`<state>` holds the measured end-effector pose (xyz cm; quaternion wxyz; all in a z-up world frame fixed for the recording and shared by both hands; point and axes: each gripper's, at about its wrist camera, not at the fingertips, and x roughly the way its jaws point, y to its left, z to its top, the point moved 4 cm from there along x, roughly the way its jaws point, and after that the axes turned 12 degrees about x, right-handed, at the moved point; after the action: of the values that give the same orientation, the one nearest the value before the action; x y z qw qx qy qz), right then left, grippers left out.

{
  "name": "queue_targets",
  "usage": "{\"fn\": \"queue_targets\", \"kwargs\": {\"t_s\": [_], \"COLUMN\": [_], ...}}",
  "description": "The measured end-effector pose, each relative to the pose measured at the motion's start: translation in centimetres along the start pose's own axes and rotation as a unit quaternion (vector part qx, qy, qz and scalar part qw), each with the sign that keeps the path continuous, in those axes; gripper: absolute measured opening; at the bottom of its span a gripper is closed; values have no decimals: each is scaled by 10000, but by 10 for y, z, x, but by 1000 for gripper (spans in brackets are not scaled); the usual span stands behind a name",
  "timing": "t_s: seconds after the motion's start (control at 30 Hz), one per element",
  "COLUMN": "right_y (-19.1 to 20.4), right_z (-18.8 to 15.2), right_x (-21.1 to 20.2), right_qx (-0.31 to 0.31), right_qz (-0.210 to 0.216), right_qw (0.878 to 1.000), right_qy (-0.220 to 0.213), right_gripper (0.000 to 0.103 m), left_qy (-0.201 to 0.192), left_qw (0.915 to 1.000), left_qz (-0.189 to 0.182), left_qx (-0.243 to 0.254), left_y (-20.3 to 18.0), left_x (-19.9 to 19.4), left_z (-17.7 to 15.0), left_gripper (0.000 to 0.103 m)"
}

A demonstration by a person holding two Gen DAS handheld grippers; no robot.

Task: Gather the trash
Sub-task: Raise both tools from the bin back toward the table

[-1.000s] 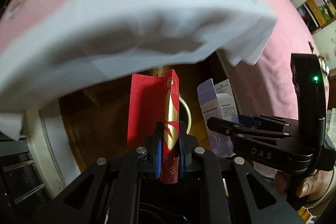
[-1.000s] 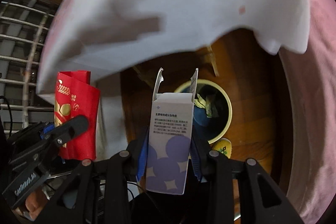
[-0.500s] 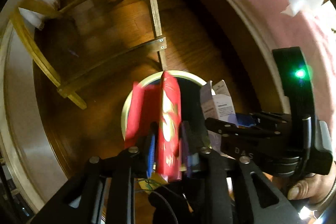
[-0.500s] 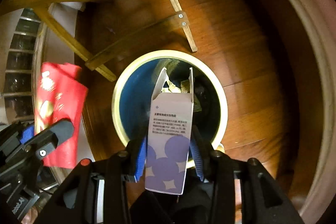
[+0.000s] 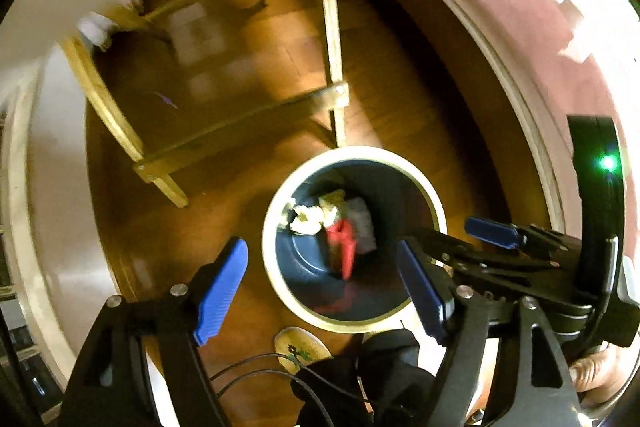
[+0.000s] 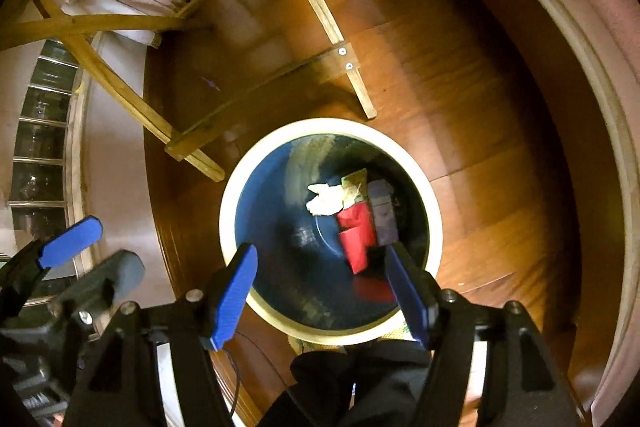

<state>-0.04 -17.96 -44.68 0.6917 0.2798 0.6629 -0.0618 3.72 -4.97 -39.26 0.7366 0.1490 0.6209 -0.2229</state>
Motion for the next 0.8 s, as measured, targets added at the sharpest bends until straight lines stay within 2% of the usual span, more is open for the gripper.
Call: {"fn": "queue_targets", "kwargs": {"t_s": [0.13, 0.3, 0.57, 0.8], "right_y": [7, 27, 62, 91], "right_z": [-2, -7, -21, -36], "right_x": [-21, -65, -155, -227], "right_qx": [-44, -162, -325, -475], "right_qz": [-17, 42, 206, 342], "right_qw": [10000, 9996, 9980, 9960], "right_qy": [-63, -222, -498, -674], "right_gripper": [67, 67, 67, 67], "left_qy": [-196, -354, -765, -1324], "left_qw": [9996, 9990, 9968, 9900], "left_qz": [174, 192, 189, 494], "left_qx": [-92, -207, -167, -5], "left_y": [7, 13, 19, 26], "left_x": [-34, -81, -191, -284], "left_z": [0, -1, 6, 15], "left_gripper": [76, 76, 76, 76]}}
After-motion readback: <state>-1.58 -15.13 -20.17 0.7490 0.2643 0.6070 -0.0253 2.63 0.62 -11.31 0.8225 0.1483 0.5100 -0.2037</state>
